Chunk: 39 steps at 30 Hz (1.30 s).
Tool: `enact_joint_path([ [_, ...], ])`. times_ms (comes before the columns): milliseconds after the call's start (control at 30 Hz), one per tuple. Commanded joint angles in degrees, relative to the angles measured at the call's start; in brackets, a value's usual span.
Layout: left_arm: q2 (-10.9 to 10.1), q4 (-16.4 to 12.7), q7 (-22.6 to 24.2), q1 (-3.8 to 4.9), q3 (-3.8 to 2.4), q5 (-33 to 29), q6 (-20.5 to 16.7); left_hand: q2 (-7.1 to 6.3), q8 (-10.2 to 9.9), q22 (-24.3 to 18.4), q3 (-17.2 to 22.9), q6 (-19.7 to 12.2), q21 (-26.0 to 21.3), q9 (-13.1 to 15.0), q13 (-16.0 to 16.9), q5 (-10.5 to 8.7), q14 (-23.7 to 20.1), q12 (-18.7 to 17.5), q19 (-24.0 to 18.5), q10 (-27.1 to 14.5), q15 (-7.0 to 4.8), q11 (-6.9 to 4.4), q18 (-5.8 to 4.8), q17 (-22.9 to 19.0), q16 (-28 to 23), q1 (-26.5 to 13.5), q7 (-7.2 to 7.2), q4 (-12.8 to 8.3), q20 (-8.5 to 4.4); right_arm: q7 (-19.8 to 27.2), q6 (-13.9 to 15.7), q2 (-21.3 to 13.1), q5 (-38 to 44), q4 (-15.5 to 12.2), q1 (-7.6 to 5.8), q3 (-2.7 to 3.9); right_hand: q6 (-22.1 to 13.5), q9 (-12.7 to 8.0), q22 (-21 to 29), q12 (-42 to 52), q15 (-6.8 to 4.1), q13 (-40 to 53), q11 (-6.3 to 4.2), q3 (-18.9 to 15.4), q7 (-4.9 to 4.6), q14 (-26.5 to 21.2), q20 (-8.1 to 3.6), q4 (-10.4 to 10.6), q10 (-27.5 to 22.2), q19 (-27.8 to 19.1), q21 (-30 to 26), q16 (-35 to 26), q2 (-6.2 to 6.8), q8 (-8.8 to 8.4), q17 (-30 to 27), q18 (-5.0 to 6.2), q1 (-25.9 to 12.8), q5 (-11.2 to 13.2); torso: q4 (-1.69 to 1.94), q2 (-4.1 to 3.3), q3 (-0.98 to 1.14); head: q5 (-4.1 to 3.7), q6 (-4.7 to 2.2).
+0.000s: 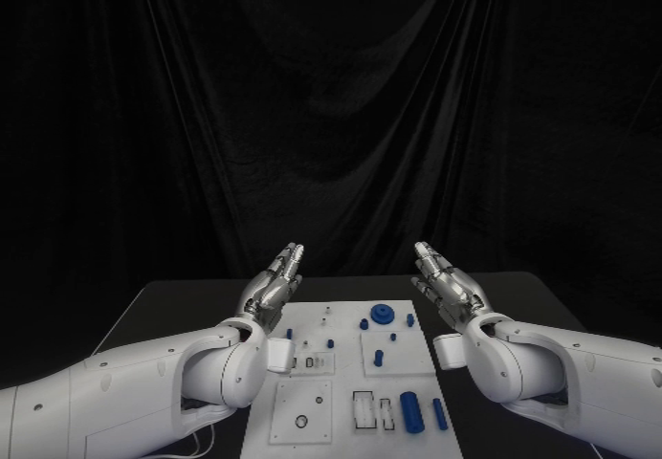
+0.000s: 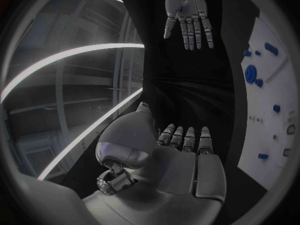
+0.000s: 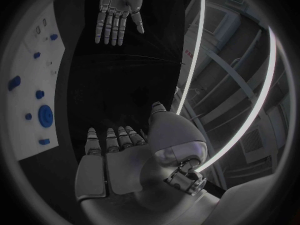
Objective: Assemble the parts on the task board
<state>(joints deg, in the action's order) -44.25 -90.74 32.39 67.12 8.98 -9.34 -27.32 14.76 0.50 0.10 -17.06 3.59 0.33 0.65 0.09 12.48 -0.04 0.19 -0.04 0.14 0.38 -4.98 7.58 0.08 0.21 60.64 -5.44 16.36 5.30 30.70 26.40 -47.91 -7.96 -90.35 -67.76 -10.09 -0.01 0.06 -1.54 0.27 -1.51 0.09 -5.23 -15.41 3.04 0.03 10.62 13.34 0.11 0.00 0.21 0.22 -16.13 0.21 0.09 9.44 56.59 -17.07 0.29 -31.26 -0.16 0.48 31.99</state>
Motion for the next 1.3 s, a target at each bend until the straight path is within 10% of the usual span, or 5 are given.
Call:
enact_joint_path([
  [33,0.19,-0.31,5.27,1.3,1.04,-6.63,13.13,0.52,0.32,-0.1,-0.8,0.88,-0.33,0.17,-0.09,1.67,0.04,-0.19,0.04,-0.14,1.94,0.65,1.84,-0.08,-0.21,3.12,1.47,0.33,2.39,0.43,-13.47,-0.63,-6.29,-0.28,-1.42,-1.28,0.01,-0.06,1.54,-0.27,0.64,-0.09,0.53,-0.11,-0.64,-0.03,0.59,-0.13,-0.11,0.0,-0.21,-0.22,-0.13,-0.21,-0.09,0.68,0.46,-0.28,0.01,-0.01,-0.01,0.0,0.01],
  [400,0.33,-0.55,7.03,2.99,3.07,-9.79,19.21,1.74,0.7,-0.1,0.63,2.9,-0.33,0.44,-0.09,6.02,0.04,-0.19,0.04,-0.14,0.03,1.6,2.66,-0.08,-0.21,6.01,3.66,0.4,2.38,0.61,-21.07,-1.6,-9.77,-0.46,-3.65,-4.09,0.92,0.25,1.54,-0.27,1.45,-0.09,2.68,0.43,-2.63,-0.03,1.15,-1.77,-0.11,0.0,-0.21,-0.22,-0.11,0.22,-0.09,0.71,1.41,-1.33,0.01,-0.01,-0.01,0.0,0.01],
  [433,0.01,3.22,12.84,2.29,3.08,-3.71,27.82,1.75,0.63,-0.1,0.8,2.67,-0.33,0.4,-0.09,6.34,0.04,-0.19,0.04,-0.14,0.77,1.51,2.67,-0.08,-0.21,6.11,3.34,0.41,2.7,0.16,-28.44,-2.65,-10.4,0.16,-3.62,-4.1,0.94,0.26,1.54,-0.27,1.62,-0.09,2.74,0.46,-2.67,-0.03,1.2,-1.85,-0.11,0.0,-0.21,-0.22,-0.12,0.23,-0.09,0.71,1.46,-1.37,-0.07,0.0,0.0,0.11,4.44],
  [900,-1.57,4.4,14.64,1.06,3.08,1.97,28.1,1.66,0.82,-0.09,0.33,3.85,-0.32,0.55,0.08,2.42,0.04,-0.03,0.04,0.38,2.68,4.62,2.24,-0.08,-0.21,4.46,4.31,0.4,3.57,-1.71,-32.68,-2.7,-7.26,0.88,-3.62,-4.1,2.24,0.63,1.54,-0.27,6.55,-0.09,4.42,-0.5,-4.01,-0.03,3.79,-1.92,-0.11,0.0,-0.21,-0.22,0.22,1.06,-0.09,0.81,0.41,1.31,-0.04,0.01,-0.05,0.68,6.19],
  [1300,-5.59,4.12,17.88,0.64,3.08,6.83,23.96,1.47,0.86,0.85,0.79,4.82,0.94,0.64,0.49,4.08,0.04,0.38,1.37,2.46,5.21,6.21,2.05,-0.08,-0.21,6.27,2.32,0.37,5.71,-5.21,-37.89,-2.73,-4.14,3.43,-3.86,-4.09,9.62,2.24,-1.23,11.95,13.05,2.7,14.93,-0.36,-7.29,5.54,6.39,-4.33,5.2,9.77,5.19,5.99,0.81,8.12,2.22,-0.09,6.3,-5.11,-0.01,0.06,-0.05,1.54,10.87],
])
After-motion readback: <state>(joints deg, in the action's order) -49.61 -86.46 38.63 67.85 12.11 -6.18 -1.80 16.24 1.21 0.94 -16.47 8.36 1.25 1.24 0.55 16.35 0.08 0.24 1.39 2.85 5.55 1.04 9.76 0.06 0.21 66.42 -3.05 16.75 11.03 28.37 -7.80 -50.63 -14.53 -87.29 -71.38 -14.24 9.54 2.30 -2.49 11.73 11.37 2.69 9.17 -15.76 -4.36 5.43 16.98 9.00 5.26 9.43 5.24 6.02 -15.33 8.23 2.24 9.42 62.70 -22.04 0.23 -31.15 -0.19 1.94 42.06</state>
